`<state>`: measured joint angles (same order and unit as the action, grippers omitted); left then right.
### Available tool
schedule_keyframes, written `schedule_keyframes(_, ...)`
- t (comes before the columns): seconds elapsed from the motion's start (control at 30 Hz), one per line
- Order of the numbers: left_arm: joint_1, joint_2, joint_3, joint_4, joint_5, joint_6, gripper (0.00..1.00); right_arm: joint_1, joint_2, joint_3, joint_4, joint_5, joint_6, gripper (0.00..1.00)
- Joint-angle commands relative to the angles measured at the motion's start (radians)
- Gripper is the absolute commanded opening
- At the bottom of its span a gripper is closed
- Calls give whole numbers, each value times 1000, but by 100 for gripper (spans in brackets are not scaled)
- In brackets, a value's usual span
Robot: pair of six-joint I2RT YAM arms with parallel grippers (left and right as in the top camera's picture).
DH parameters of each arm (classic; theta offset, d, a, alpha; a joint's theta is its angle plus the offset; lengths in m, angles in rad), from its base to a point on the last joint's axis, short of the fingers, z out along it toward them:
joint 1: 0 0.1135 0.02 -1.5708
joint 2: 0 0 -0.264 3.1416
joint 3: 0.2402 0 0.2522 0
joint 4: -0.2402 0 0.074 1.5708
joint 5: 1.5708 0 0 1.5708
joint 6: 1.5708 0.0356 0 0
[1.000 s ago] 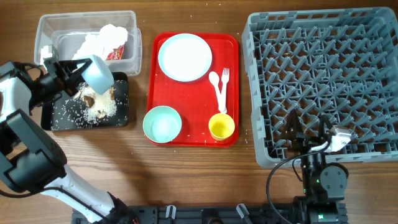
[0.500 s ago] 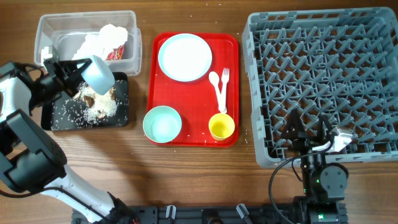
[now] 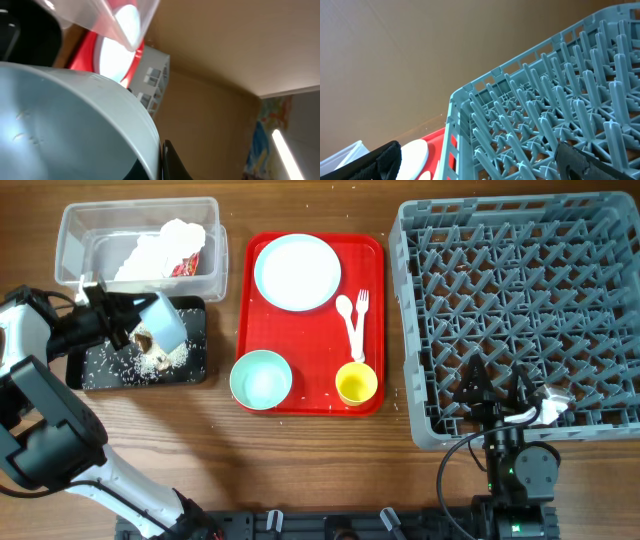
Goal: Sort waste into correct bins and load items into the dishwasher rack
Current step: 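Return the emptied bowl to the red tray with the left gripper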
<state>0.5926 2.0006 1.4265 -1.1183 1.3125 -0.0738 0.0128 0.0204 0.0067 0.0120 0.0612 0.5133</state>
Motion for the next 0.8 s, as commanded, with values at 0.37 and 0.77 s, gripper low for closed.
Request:
schedule_keyframes(0.37,-2,-133,8,45,17,18,4,6,-4,-2,5,17,70,100)
schedule_keyframes(0.77,-475,-432,8,230,-630,-196,4,6,-3,0,5,8,-7,100)
